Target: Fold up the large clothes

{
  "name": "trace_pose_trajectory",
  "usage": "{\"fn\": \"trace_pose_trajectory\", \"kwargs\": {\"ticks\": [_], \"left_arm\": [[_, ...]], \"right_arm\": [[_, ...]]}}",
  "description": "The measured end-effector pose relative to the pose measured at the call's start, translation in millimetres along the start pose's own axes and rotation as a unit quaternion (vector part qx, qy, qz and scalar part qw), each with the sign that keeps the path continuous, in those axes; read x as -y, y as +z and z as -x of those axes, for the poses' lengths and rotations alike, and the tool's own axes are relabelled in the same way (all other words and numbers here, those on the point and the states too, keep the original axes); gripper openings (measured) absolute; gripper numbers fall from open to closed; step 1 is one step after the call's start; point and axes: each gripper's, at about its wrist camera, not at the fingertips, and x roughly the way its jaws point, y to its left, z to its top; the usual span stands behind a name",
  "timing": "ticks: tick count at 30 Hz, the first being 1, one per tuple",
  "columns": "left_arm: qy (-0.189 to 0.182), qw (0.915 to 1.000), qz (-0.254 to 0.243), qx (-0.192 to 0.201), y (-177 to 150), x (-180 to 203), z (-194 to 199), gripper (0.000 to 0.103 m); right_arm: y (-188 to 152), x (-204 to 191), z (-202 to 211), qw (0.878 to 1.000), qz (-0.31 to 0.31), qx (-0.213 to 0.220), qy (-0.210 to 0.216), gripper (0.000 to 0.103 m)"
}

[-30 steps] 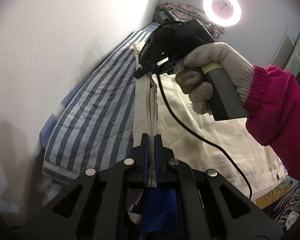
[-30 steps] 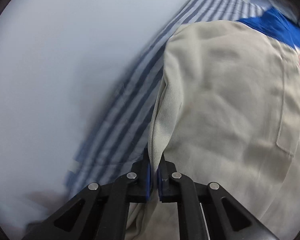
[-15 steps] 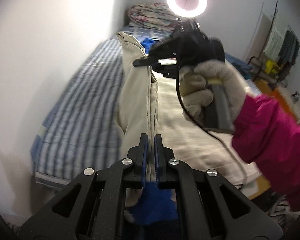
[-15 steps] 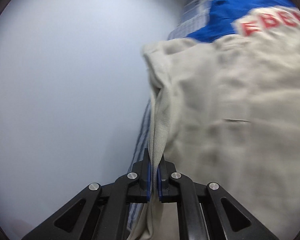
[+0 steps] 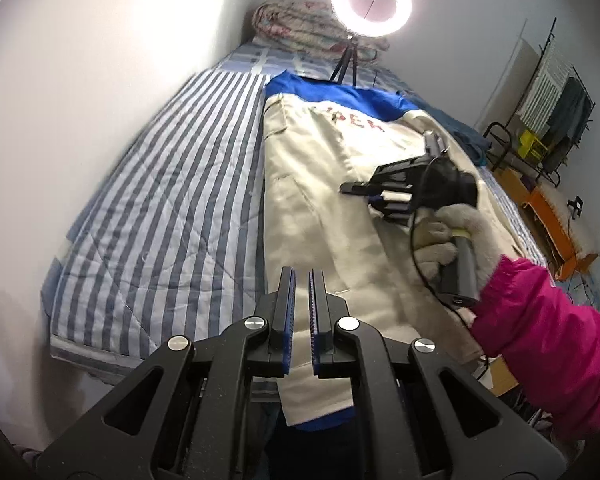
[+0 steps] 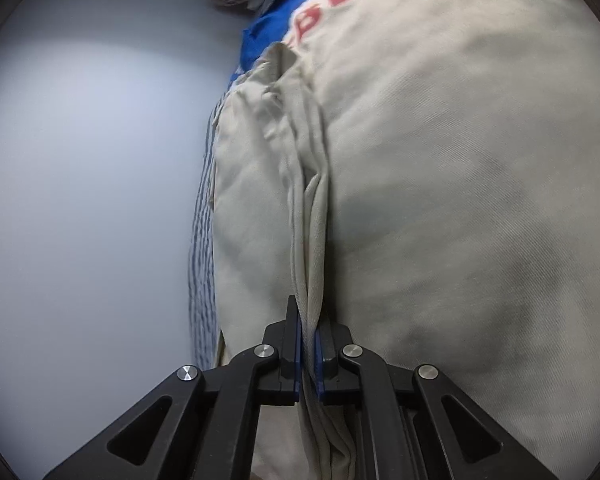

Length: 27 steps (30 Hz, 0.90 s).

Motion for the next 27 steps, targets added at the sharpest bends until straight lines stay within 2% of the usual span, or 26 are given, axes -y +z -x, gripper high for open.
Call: {"fn": "trace_pose_trajectory", "kwargs": {"ticks": [4,9,11,13,15,17,19,21,23,27], "left_arm": [[-0.021,0.9996,0.002,-0.016,0,4,-17,0.003],[-0.054,0.9975,-0.017,-0.042,-16,27,-36,0.003],[-0.041,0.9959,-0.052,-0.062,-24,39,-43,0.003],[0.002,0.9914,-0.085,-0.099,-36,43,-62,0.003],[0.014,0.9872,-0.085,-0.135,-52,36,-81,0.004],[0.006,0.9890,-0.077,-0.126,-53,32,-77,0.006],[0.009,0.9898,-0.076,-0.120,-52,33,-70,0.006],[-0.001,0.9922,-0.065,-0.106,-51,32,-57,0.006],[-0.035,0.9947,-0.050,-0.083,-49,35,-40,0.006],[-0.075,0.9919,-0.084,-0.060,-54,56,-20,0.006]], "right_arm": [[-3,-25,-2,0.998,0.050,-0.008,-0.026,0.003],[2,-38,-18,0.997,0.069,-0.019,-0.043,0.003],[3,-52,-23,0.996,0.073,-0.024,-0.042,0.003],[1,-59,-27,0.993,0.096,-0.027,-0.056,0.005],[3,-62,-33,0.989,0.117,-0.033,-0.079,0.009],[2,-67,-32,0.987,0.129,-0.043,-0.083,0.019],[-2,-75,-20,0.985,0.146,-0.033,-0.084,0.024],[-5,-78,-2,0.984,0.160,-0.026,-0.079,0.025],[-9,-85,10,0.981,0.178,-0.020,-0.077,0.026],[-25,-96,42,0.973,0.213,-0.016,-0.087,0.026]]}}
